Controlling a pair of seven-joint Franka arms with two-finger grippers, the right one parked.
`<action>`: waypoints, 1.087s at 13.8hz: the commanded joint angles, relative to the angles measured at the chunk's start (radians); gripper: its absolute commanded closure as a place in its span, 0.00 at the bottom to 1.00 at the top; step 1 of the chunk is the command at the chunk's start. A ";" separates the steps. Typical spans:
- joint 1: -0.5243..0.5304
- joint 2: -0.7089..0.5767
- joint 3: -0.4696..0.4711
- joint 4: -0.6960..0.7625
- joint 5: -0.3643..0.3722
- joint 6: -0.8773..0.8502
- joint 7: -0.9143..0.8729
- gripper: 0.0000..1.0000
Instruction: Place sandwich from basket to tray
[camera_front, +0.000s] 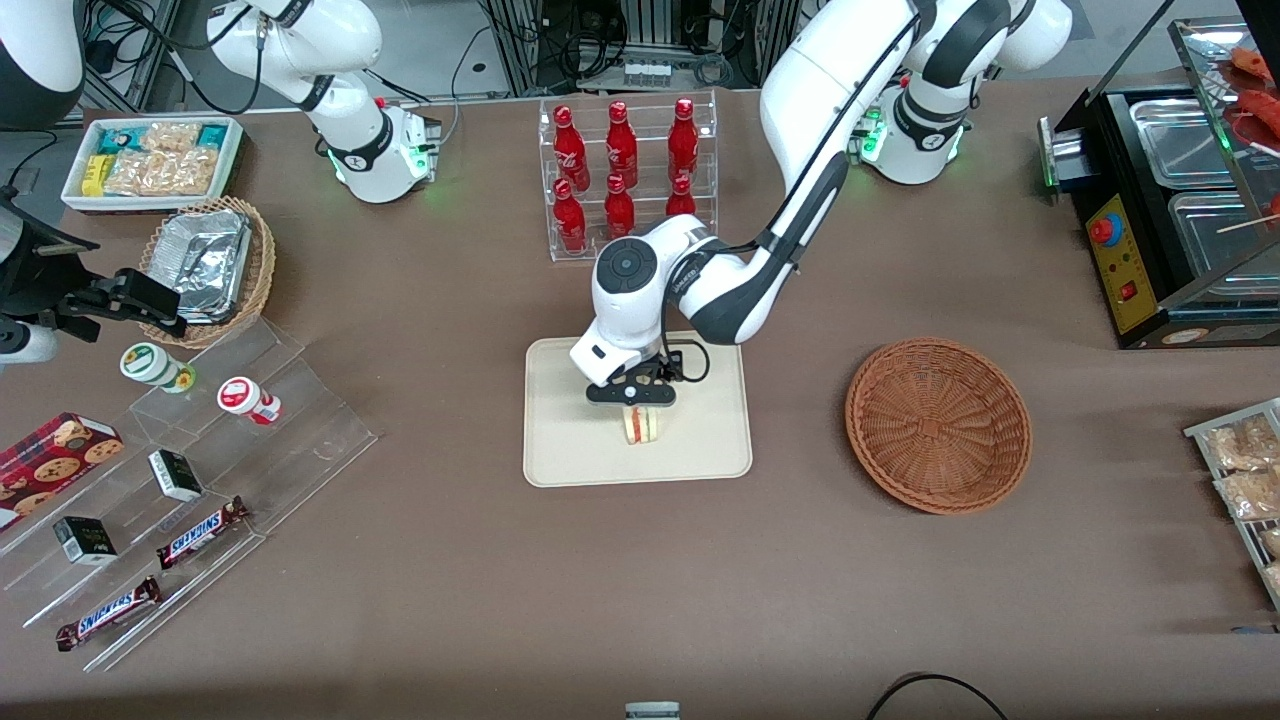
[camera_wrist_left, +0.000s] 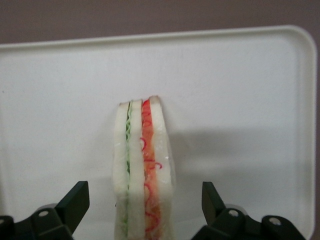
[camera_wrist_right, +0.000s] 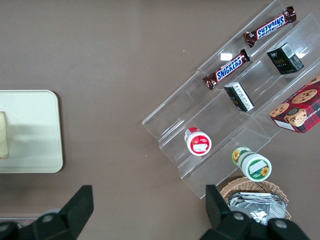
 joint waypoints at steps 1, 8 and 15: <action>-0.005 -0.078 0.014 0.021 0.014 -0.066 -0.048 0.00; 0.084 -0.354 0.118 0.011 0.014 -0.348 -0.050 0.00; 0.325 -0.540 0.117 0.010 -0.049 -0.609 0.315 0.00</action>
